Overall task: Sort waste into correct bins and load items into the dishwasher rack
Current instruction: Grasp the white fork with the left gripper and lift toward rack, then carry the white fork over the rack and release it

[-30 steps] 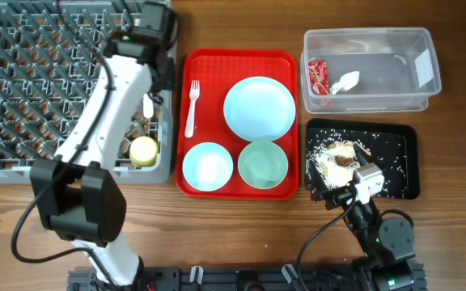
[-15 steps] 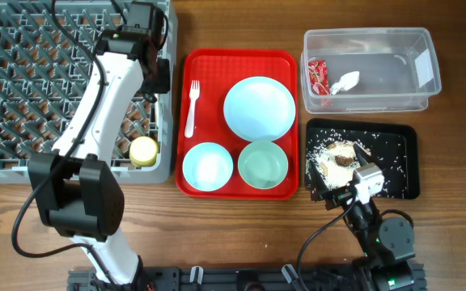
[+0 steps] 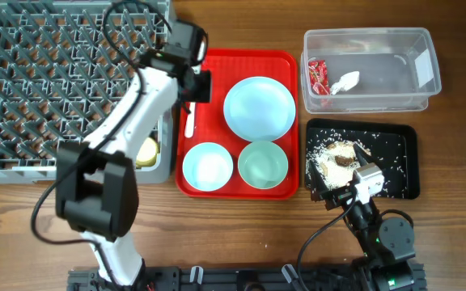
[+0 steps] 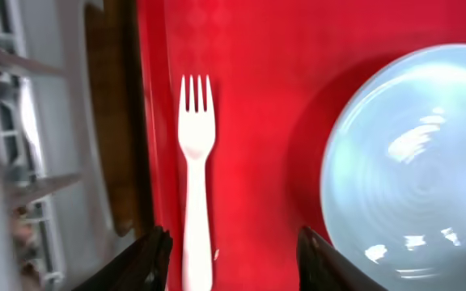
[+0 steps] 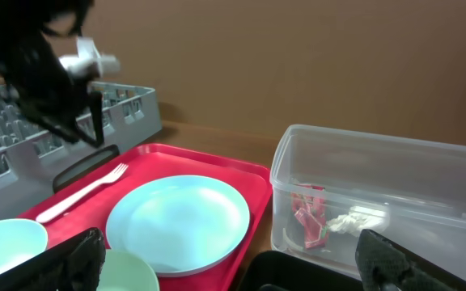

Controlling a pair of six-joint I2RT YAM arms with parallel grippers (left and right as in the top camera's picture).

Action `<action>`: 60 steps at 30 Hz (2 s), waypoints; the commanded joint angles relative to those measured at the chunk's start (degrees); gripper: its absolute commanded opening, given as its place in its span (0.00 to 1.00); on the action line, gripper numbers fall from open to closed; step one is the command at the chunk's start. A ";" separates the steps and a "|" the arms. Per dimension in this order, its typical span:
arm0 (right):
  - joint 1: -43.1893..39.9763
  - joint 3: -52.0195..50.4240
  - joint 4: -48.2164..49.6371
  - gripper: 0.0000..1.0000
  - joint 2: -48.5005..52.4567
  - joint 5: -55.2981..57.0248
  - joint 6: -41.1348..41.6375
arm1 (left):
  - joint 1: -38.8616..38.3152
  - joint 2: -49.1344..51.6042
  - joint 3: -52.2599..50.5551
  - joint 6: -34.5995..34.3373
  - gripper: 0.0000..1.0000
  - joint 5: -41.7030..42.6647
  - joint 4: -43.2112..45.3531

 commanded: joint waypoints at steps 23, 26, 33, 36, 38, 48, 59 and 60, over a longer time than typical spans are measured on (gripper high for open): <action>-0.31 -0.09 0.35 1.00 -0.83 -0.90 1.22 | -0.02 4.26 -0.48 -4.22 0.04 7.89 0.74; -0.31 -0.09 0.33 1.00 -0.83 -0.87 1.22 | 0.13 0.04 -0.48 -4.20 0.04 7.82 0.11; -0.31 -0.09 0.35 1.00 -0.83 -0.90 1.20 | 2.25 -10.82 -0.50 -3.76 0.04 -6.62 -4.92; -0.31 -0.09 0.35 1.00 -0.83 -0.90 1.22 | 3.37 -12.13 -0.50 1.22 0.05 -13.09 -6.36; -0.31 -0.09 0.35 1.00 -0.83 -0.87 1.20 | 3.96 -11.72 -0.90 2.34 0.07 -14.08 -6.64; -0.31 -0.09 0.35 1.00 -0.83 -0.87 1.18 | 6.80 -7.28 -5.97 2.08 0.23 -14.05 -2.73; -0.31 -0.09 0.35 1.00 -0.83 -0.90 1.20 | 2.82 -16.44 -0.79 2.05 0.88 1.79 -9.11; -0.31 -0.09 0.35 1.00 -0.83 -0.87 1.20 | 2.36 -17.53 -0.79 2.05 0.96 5.38 -9.09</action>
